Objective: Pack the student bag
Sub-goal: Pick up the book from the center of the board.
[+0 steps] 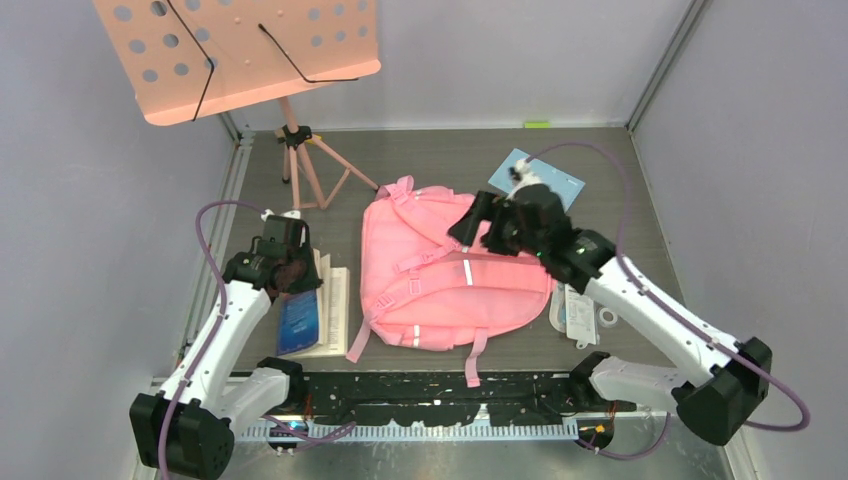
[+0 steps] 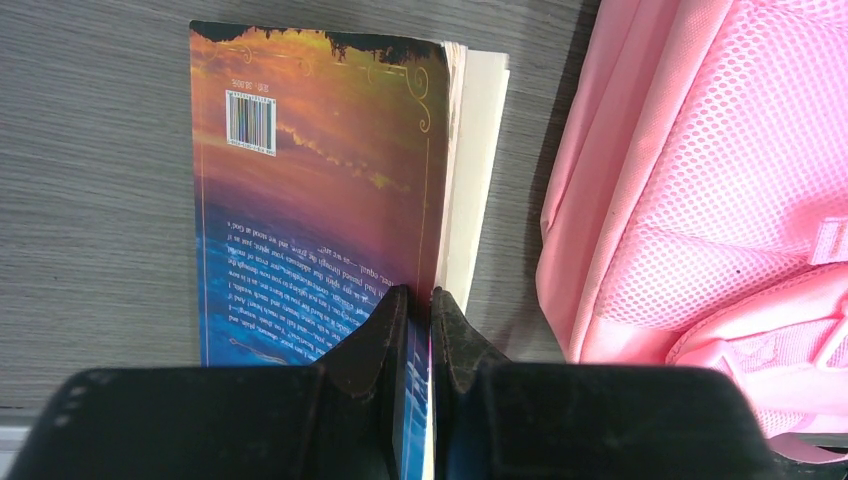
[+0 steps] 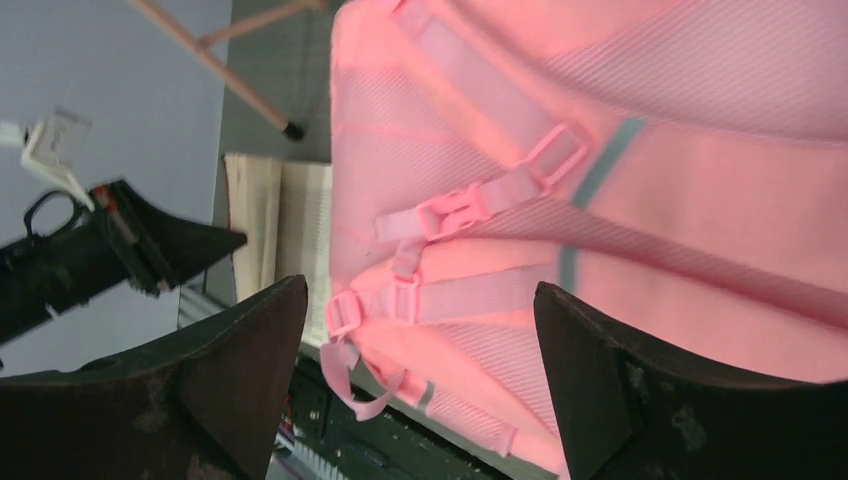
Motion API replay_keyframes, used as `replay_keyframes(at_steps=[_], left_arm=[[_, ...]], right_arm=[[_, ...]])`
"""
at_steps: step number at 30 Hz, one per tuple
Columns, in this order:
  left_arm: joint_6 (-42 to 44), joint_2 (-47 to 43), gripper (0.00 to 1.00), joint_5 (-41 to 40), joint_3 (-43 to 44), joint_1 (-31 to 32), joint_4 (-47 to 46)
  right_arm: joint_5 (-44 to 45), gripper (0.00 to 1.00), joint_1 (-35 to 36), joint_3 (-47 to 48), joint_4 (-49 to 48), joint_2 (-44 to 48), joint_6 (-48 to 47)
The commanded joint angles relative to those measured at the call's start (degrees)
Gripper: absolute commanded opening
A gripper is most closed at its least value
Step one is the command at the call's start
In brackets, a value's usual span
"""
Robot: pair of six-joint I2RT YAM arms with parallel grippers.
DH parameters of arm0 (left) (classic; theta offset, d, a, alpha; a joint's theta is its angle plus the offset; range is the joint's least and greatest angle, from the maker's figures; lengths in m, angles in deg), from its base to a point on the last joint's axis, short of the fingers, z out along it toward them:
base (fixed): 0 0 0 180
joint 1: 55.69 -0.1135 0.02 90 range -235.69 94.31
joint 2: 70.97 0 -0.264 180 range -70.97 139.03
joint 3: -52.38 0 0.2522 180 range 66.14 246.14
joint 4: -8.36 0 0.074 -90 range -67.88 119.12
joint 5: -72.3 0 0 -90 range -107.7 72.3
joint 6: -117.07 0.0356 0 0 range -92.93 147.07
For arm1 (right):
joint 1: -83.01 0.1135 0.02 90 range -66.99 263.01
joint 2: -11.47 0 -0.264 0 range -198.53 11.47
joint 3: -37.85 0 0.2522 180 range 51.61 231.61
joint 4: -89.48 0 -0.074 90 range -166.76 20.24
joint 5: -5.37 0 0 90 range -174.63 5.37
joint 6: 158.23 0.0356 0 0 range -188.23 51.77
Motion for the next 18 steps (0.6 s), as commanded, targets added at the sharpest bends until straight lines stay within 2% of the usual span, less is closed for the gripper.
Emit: replay_keyframes(at_steps=[1,4,8,13,18], left_arm=[[-0.63,-1.75,0.0,2.13,1.07,-0.02,-4.19],[-0.75,-1.98,0.0,1.92,1.12,0.03,-4.08],[-0.76,-1.76,0.0,1.92,1.03,-0.04,-4.03],[-0.81,-2.16,0.0,1.86,1.18,0.03,-3.98],[-0.72,-1.81,0.0,2.16,1.21,-0.04,-3.76]], right_arm=[[6.11,0.89,12.73,-5.19,-22.42,-2.18,8.93],[6.83,0.87,20.63,-4.67,-29.99,-10.1,10.83],[4.45,0.85,27.84,-0.46,-37.27,-22.11,11.97],[-0.55,0.84,32.4,3.5,-46.04,-34.53,11.56],[-1.44,0.84,34.19,6.16,-50.79,-40.69,8.23]])
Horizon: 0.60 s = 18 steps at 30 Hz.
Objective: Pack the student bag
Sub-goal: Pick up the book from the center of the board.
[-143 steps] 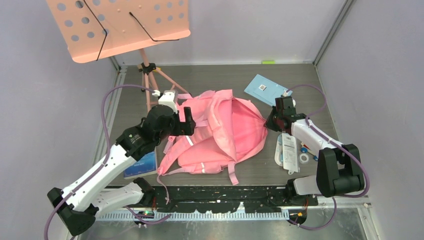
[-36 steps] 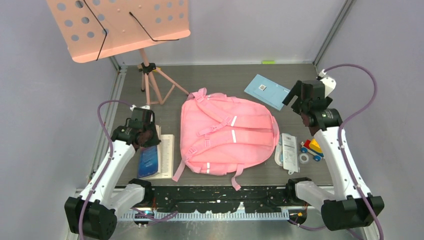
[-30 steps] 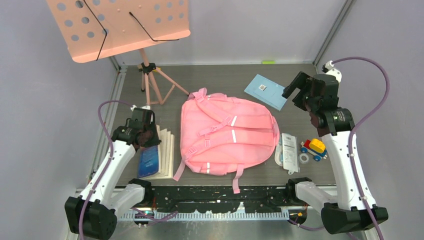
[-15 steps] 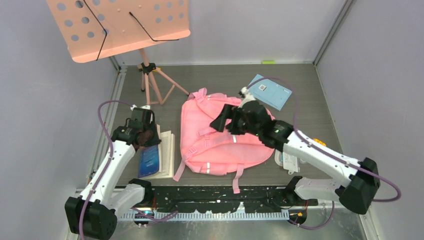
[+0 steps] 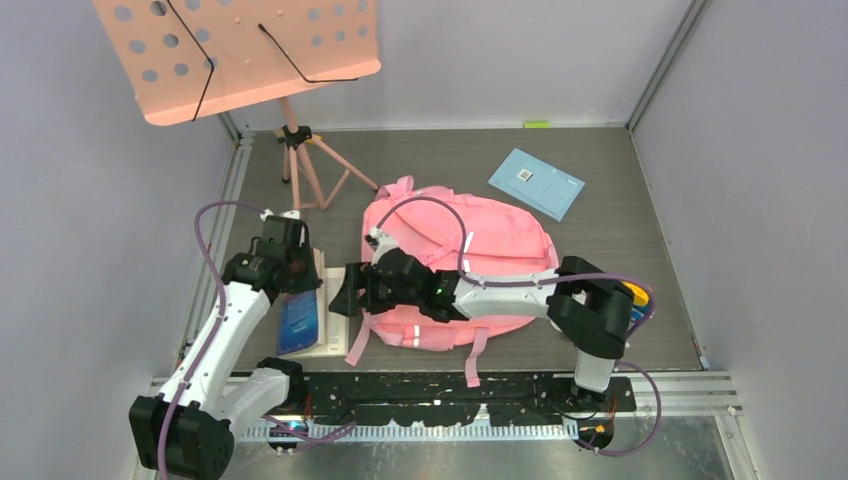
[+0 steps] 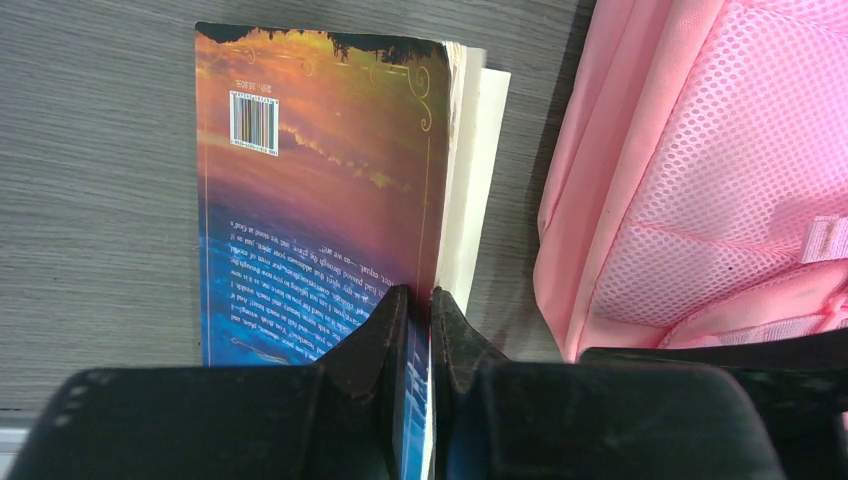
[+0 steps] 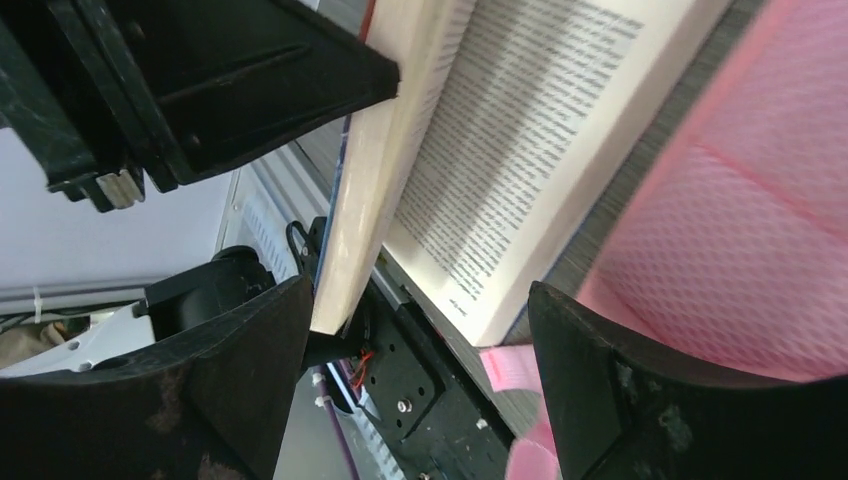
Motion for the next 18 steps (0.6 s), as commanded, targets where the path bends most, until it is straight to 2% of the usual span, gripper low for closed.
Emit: replay_keyframes(at_steps=[1,7,13,18], left_arm=[[-0.77,-1.26,0.0,2.06,1.21,0.02,-3.85],[-0.65,-1.13,0.0,1.7,1.31,-0.05,-3.52],[-0.66,-1.05,0.0,1.68,1.12,0.01,-3.64],[-0.56,-0.58,0.0,1.7,1.27,-0.04,-3.85]], right_arm=[[-1.97,0.84,0.73,5.18,-10.06,-3.79,-1.88],[-5.99,0.85,1.54,7.5,-16.65,-9.37,1.19],[-7.08,0.84,1.82,13.18,-12.85,-15.65,1.19],[-7.16,0.77,2.02,16.01,-10.78,-18.04,-0.23]])
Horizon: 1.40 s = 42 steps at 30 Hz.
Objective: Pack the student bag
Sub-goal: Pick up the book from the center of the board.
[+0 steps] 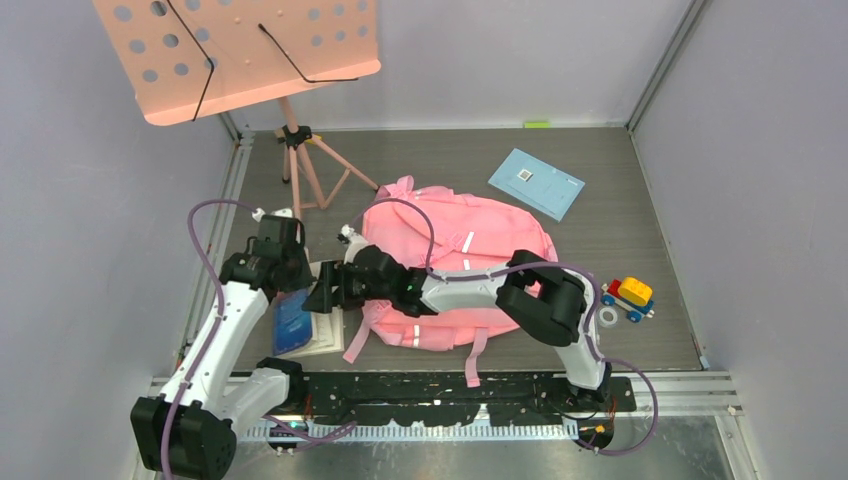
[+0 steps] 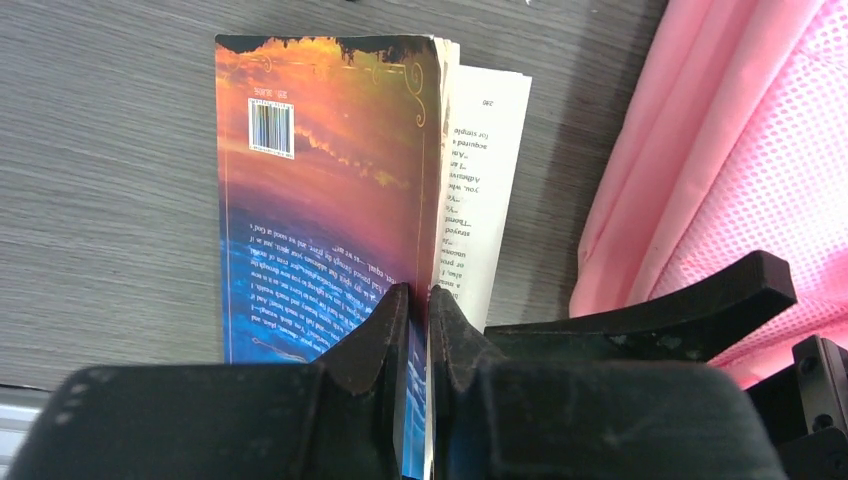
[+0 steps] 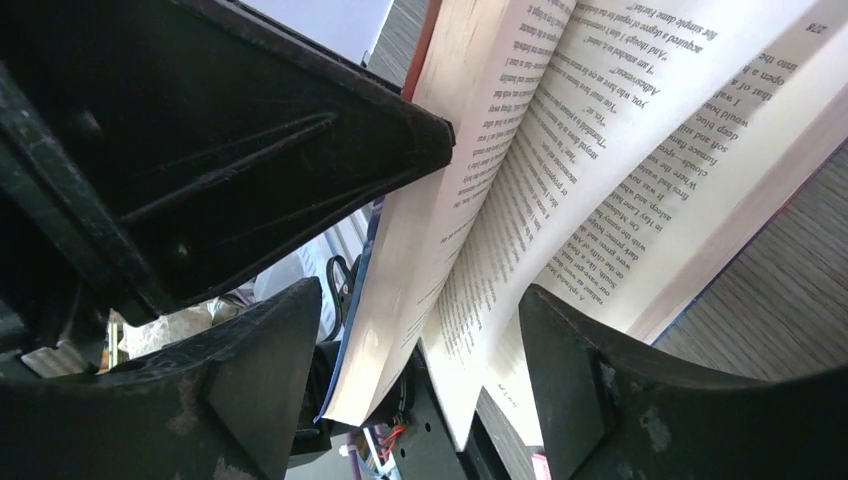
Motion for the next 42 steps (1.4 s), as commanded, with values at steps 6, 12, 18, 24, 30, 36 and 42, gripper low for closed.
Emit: replay_keyframes(at_steps=[6,12,18,24,30,36,42], left_arm=[[-1.13,-0.15,0.0,4.32,1.85,1.15,-3.53],[-1.25,0.1,0.0,3.65,2.52,1.18,-3.27],[-1.99,-0.28,0.0,3.71,2.4,1.15,-3.36],[-2.06,-0.38,0.0,2.96,2.22,1.15,-3.18],[-2.49,-0.7,0.0,2.83,2.26,1.15,-3.05],[-2.44,-1.97,0.0,2.75,2.65,1.19,-2.35],[-2.51,-3.94,0.04,2.36,3.41,1.19,-0.51]], right_arm=[[1.6,0.74,2.51,7.1,1.62,-2.64,-3.57],[2.05,0.66,4.08,5.72,-2.24,-3.54,-2.03],[4.58,0.66,5.28,-0.04,-9.14,-1.6,-0.11],[6.21,0.67,5.94,-3.93,-14.72,-0.16,2.85],[9.05,0.68,7.48,-2.88,-11.93,-0.54,2.31],[14.86,0.53,7.51,-1.16,-8.09,-0.88,1.74],[22.16,0.25,7.12,-1.94,-2.71,0.29,0.87]])
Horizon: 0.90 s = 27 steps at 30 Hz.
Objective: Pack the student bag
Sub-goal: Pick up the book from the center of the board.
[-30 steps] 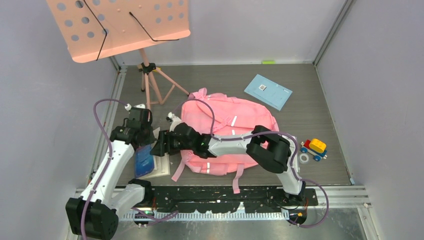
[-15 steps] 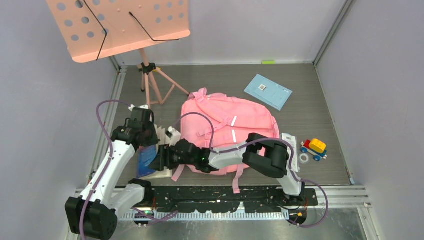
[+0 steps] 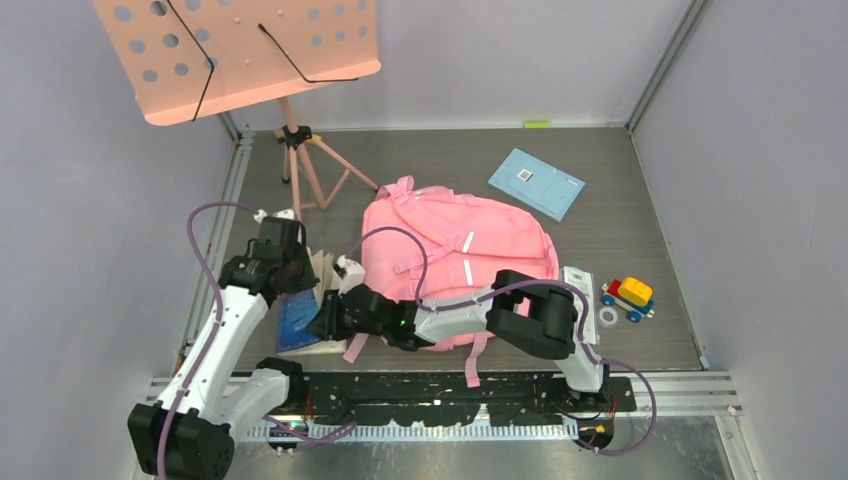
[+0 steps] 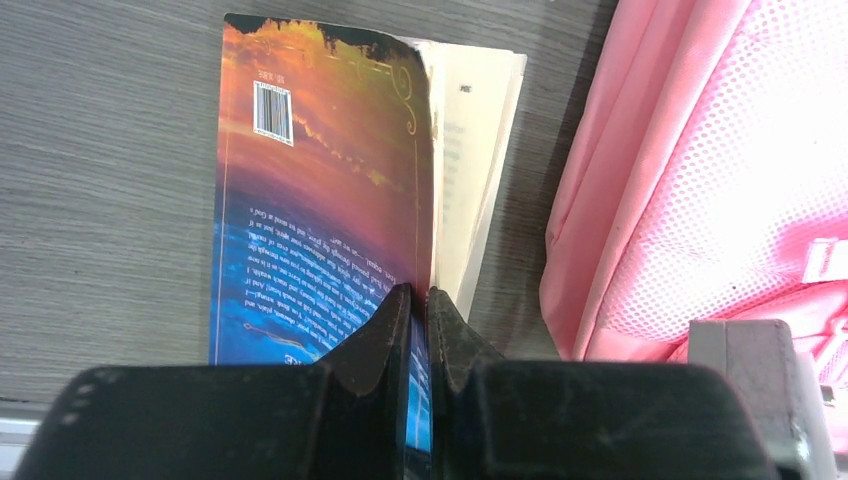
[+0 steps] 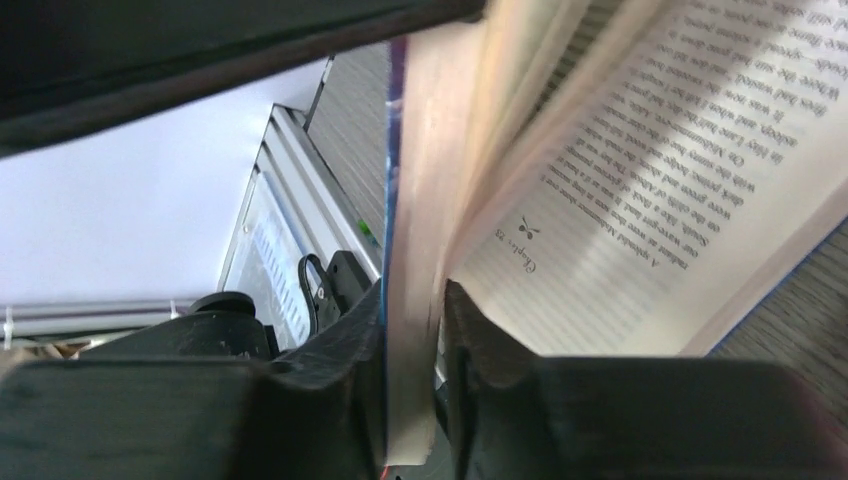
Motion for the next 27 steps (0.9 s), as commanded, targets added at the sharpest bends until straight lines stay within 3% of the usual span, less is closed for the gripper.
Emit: replay_keyframes(at_steps=[1,2,4,7,11,19,27], left_arm=[[-0.88,-2.96,0.1,1.34,3.81,0.3,-0.33],[-0.7,-3.27,0.18,1.3,4.32,0.25,0.39],[-0.3,-4.04,0.42,0.48,5.58,0.3,1.95],[0.47,-5.84,0.76,-2.27,8.53,0.27,5.03],[1.49,-8.99,0.96,-2.82,13.83,0.25,9.19],[0.85,-11.72,1.0,5.91,24.82,0.27,13.24],[-4.7,-13.01,1.0,16.85,31.2,0.26,8.48]], right_arm=[[7.81,0.2,-0.89,0.4,1.78,2.31,-1.68],[7.73,0.11,-1.08,0.09,0.82,3.02,-2.02],[7.52,0.02,-1.16,-0.97,-0.83,4.65,-4.23],[8.68,0.01,-1.41,-2.59,-1.28,8.67,-7.66],[8.65,0.0,-3.15,-5.43,-2.7,14.59,-8.21],[7.66,0.0,-4.5,-8.43,-4.45,29.99,-14.95],[11.52,0.0,-5.13,-14.41,-0.67,48.62,-25.32]])
